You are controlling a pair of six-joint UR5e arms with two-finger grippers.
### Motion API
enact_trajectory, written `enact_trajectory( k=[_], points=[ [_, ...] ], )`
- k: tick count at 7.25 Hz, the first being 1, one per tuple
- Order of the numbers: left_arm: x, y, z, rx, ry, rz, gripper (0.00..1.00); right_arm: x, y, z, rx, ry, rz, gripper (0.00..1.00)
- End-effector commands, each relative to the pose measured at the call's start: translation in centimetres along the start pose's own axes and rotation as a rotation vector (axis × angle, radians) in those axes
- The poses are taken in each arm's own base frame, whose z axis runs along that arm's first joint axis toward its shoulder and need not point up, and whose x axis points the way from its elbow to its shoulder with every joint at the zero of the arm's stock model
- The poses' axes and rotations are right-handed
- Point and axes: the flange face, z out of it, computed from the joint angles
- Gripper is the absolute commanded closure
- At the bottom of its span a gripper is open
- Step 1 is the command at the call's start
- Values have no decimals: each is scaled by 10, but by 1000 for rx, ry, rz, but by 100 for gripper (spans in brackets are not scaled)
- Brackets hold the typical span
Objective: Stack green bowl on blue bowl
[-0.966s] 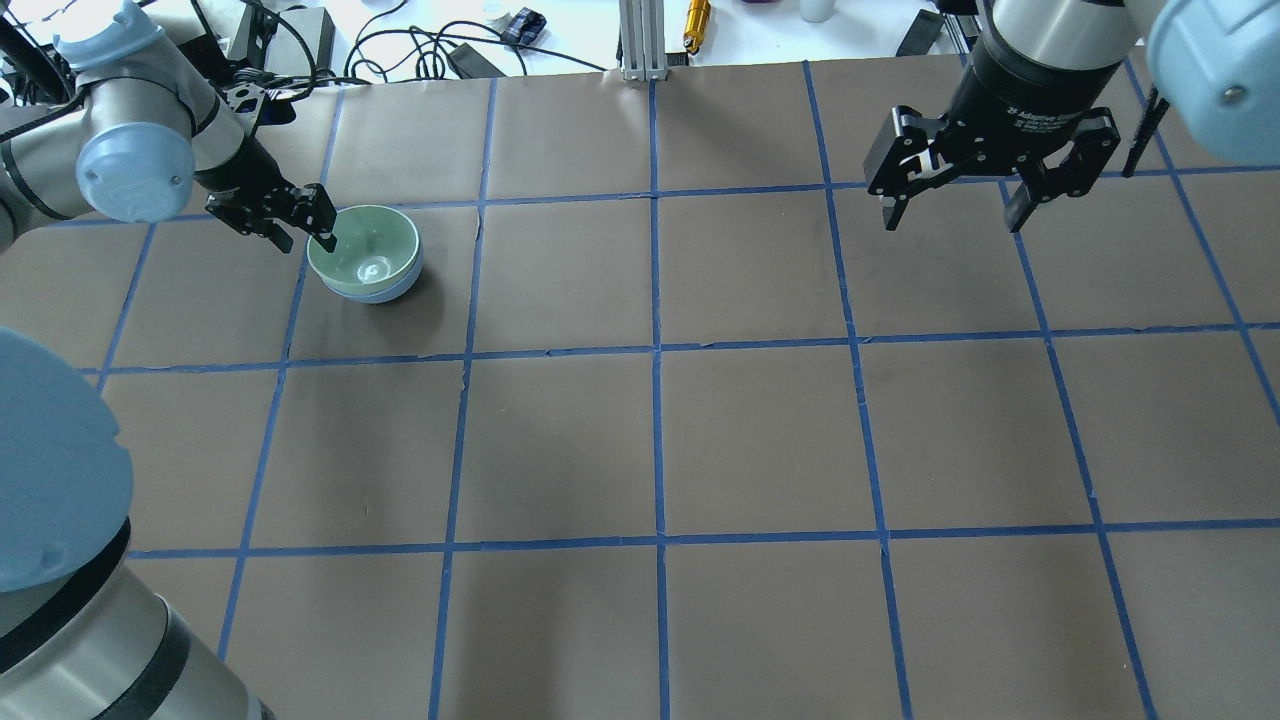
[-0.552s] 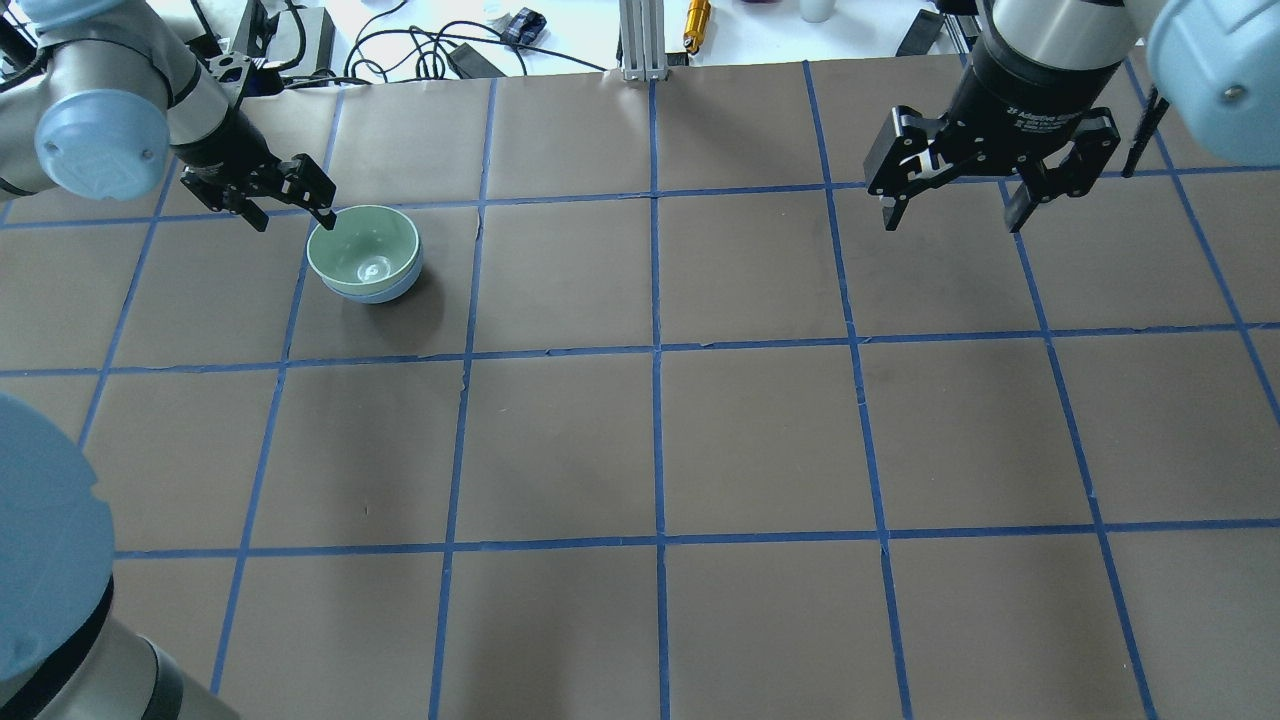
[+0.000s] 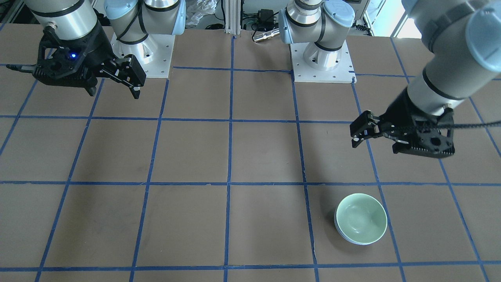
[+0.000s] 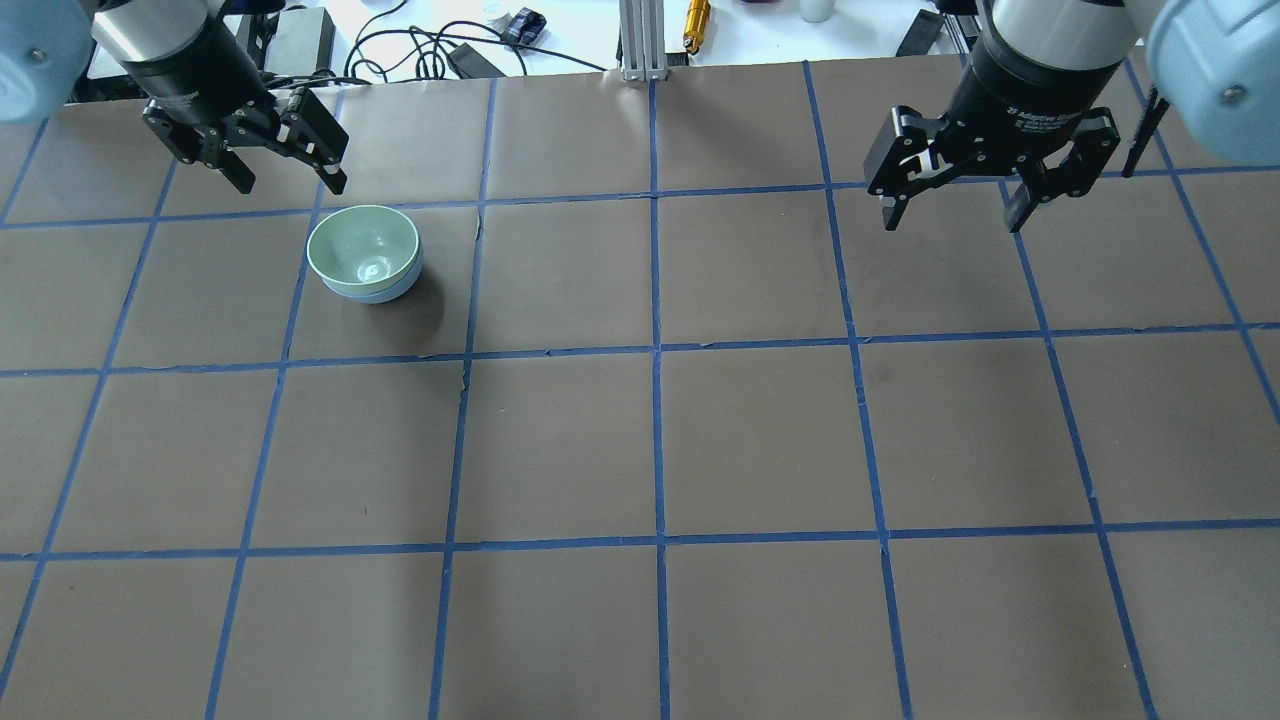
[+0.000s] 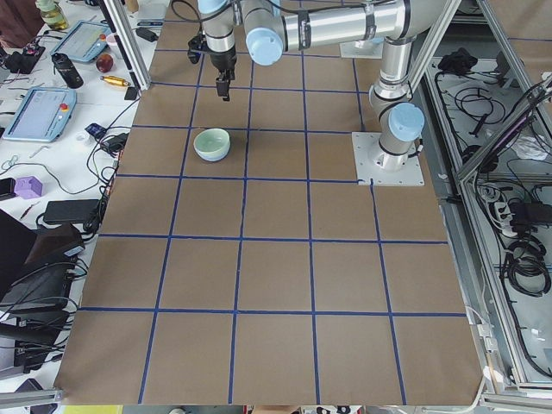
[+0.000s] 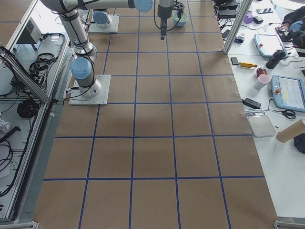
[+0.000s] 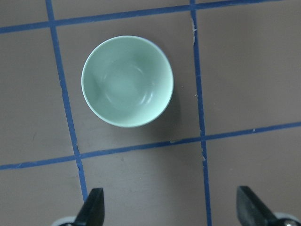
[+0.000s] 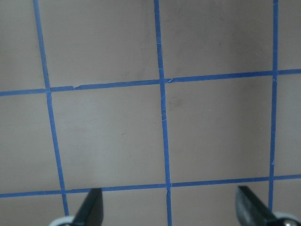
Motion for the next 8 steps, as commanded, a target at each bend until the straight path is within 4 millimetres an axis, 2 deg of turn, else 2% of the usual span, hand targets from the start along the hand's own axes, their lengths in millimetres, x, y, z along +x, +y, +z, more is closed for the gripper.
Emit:
enact_trajectory(
  k=[1,2,3,8],
  points=[
    [65,45,-47,35,-6,-42,0,0,0,0,-1,0,0,0],
    [74,66,-51,11,-7,-43,0,0,0,1,-1,0,0,0],
    [75,78,-49,8,-8,-50,0,0,0,0,-1,0,0,0],
    [72,82,-48,18,-33,-66,0,0,0,0,-1,0,0,0]
  ],
)
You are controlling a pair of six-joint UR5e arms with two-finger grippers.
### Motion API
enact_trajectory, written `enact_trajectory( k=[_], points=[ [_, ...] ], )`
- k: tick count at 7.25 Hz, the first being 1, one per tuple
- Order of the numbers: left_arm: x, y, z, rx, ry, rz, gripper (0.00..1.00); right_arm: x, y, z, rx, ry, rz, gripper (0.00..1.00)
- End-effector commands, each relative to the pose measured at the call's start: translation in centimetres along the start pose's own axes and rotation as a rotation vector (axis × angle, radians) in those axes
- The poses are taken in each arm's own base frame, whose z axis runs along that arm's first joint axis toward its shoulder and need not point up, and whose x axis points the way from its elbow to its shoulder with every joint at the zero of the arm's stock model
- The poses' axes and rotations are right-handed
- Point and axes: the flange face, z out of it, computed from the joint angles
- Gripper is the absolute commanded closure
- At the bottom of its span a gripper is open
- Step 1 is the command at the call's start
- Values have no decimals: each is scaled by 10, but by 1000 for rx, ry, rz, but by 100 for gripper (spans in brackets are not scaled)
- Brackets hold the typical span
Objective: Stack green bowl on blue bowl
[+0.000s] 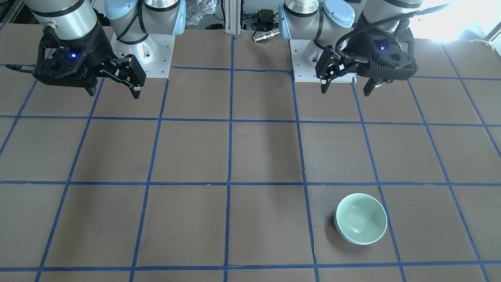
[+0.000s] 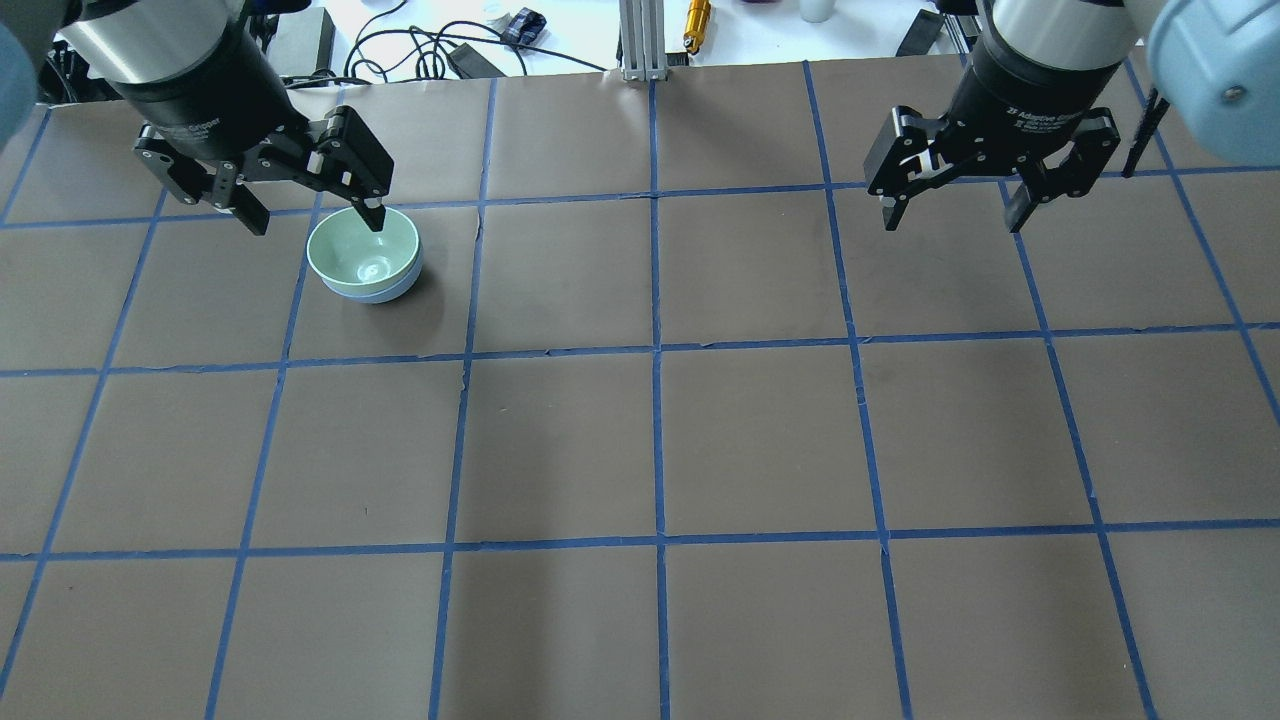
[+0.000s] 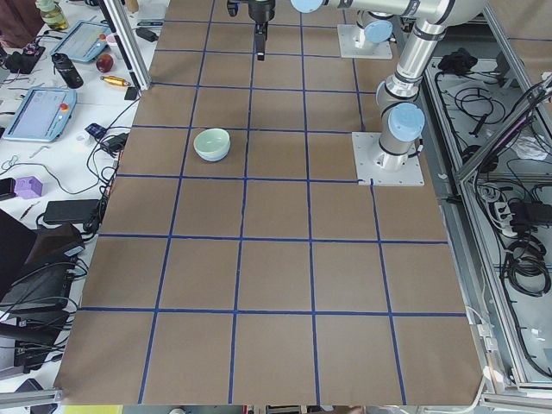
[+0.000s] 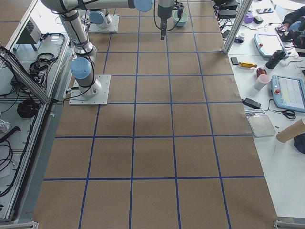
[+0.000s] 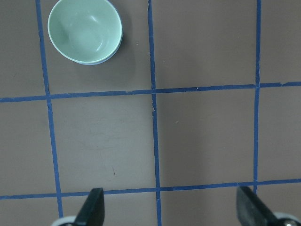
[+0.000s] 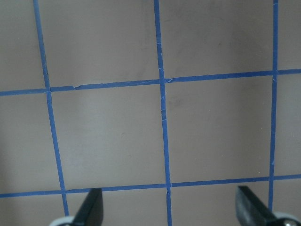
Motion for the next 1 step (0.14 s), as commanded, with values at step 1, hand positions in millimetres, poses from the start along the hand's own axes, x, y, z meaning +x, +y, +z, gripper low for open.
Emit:
enact_trajectory(
  k=[1],
  points=[
    [0,0,0,1,-1,-1,0,0,0,0,1,0,0,0]
  ],
)
